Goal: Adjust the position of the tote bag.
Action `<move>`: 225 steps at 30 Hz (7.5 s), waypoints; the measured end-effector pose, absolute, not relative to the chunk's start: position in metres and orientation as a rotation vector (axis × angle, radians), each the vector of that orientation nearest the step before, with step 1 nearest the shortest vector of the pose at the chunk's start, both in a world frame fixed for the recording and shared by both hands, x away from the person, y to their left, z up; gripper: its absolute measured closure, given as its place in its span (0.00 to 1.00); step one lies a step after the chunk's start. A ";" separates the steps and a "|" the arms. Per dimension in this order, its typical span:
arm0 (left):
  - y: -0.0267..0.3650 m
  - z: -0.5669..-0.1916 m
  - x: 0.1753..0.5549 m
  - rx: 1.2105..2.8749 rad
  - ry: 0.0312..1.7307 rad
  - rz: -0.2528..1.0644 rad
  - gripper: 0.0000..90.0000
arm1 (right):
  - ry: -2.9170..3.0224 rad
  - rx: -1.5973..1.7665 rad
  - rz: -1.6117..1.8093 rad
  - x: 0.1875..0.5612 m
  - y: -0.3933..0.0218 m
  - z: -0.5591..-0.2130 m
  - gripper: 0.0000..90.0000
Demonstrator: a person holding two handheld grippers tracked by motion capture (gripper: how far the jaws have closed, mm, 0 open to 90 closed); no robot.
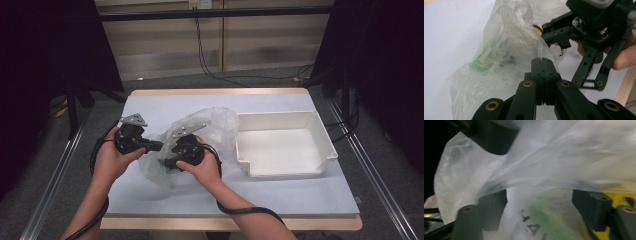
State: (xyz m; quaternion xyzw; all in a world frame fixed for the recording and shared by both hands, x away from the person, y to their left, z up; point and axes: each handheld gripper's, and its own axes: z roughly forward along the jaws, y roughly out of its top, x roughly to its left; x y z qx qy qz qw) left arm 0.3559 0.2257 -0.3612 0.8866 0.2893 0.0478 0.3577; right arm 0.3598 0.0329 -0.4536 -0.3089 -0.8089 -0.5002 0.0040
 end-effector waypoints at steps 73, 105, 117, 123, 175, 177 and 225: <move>0.248 -0.412 0.460 2.196 1.015 0.315 1.00 | -2.685 -0.760 -1.321 0.297 0.008 -0.484 1.00; 0.243 -0.409 0.452 2.200 0.951 0.248 1.00 | -2.811 -0.958 -1.518 0.326 -0.023 -0.434 0.73; 0.241 -0.414 0.454 2.206 0.955 0.236 1.00 | -2.854 -1.026 -1.538 0.357 -0.005 -0.429 0.59; 0.242 -0.412 0.453 2.212 0.946 0.247 1.00 | -2.839 -1.085 -1.506 0.365 -0.007 -0.433 0.58; 0.240 -0.419 0.451 2.240 0.921 0.226 1.00 | -2.764 -0.976 -1.349 0.369 0.020 -0.471 0.88; 0.239 -0.422 0.451 2.231 0.939 0.230 1.00 | -2.739 -0.965 -1.336 0.367 0.018 -0.470 0.98; 0.254 -0.425 0.468 2.088 1.124 0.150 0.42 | -2.669 -0.951 -1.336 0.307 0.008 -0.481 1.00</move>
